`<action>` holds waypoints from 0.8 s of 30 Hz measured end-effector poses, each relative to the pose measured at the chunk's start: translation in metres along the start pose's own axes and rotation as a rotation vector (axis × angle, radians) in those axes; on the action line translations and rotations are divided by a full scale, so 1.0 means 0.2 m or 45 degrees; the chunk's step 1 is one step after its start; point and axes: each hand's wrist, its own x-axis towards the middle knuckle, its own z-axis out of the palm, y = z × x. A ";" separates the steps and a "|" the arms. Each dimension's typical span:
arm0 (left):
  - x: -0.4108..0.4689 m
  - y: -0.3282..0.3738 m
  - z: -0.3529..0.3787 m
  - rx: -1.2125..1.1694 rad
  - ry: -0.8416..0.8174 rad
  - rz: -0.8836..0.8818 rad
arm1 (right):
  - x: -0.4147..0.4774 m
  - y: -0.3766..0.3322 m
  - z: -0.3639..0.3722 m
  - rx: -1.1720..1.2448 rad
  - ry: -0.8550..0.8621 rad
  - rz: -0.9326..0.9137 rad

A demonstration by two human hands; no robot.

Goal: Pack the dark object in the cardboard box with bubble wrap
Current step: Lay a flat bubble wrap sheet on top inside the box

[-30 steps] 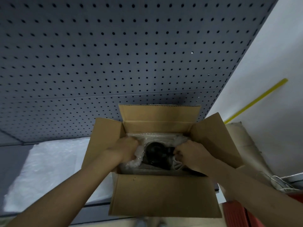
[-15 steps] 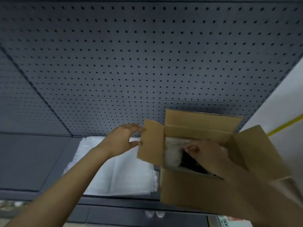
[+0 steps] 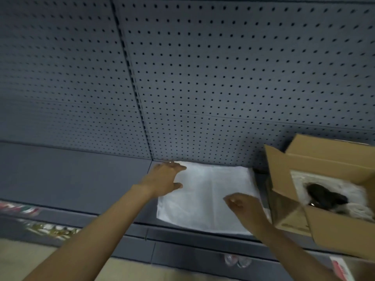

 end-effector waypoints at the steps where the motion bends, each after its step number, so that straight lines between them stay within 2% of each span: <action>1: -0.01 -0.03 0.00 -0.007 0.000 -0.006 | -0.01 0.06 0.06 0.014 0.049 0.172; 4: -0.05 -0.08 0.00 -0.077 0.004 -0.039 | 0.01 0.31 0.17 0.144 0.244 0.875; 6: -0.06 -0.11 -0.01 -0.091 -0.008 -0.042 | 0.03 0.46 0.22 0.245 0.262 1.239; 7: -0.06 -0.12 -0.02 -0.094 -0.018 -0.046 | 0.02 0.51 0.25 0.293 0.235 1.283; 10: -0.07 -0.16 -0.03 -0.172 -0.006 -0.086 | 0.01 0.50 0.24 0.592 0.258 1.211; 14: -0.05 -0.17 -0.01 -0.221 -0.038 -0.110 | 0.08 0.49 0.24 1.116 0.401 1.379; 18: -0.01 -0.18 0.01 -0.216 -0.068 -0.108 | 0.05 0.36 0.17 1.301 0.482 1.338; 19: -0.01 -0.18 0.00 -0.223 -0.069 -0.109 | 0.03 0.29 0.14 1.179 0.519 1.224; 22: 0.01 -0.18 -0.01 -0.267 -0.050 -0.092 | -0.05 0.11 0.13 0.397 0.740 0.692; 24: 0.02 -0.19 0.00 -0.293 -0.035 -0.079 | -0.13 0.03 0.16 0.128 0.824 0.296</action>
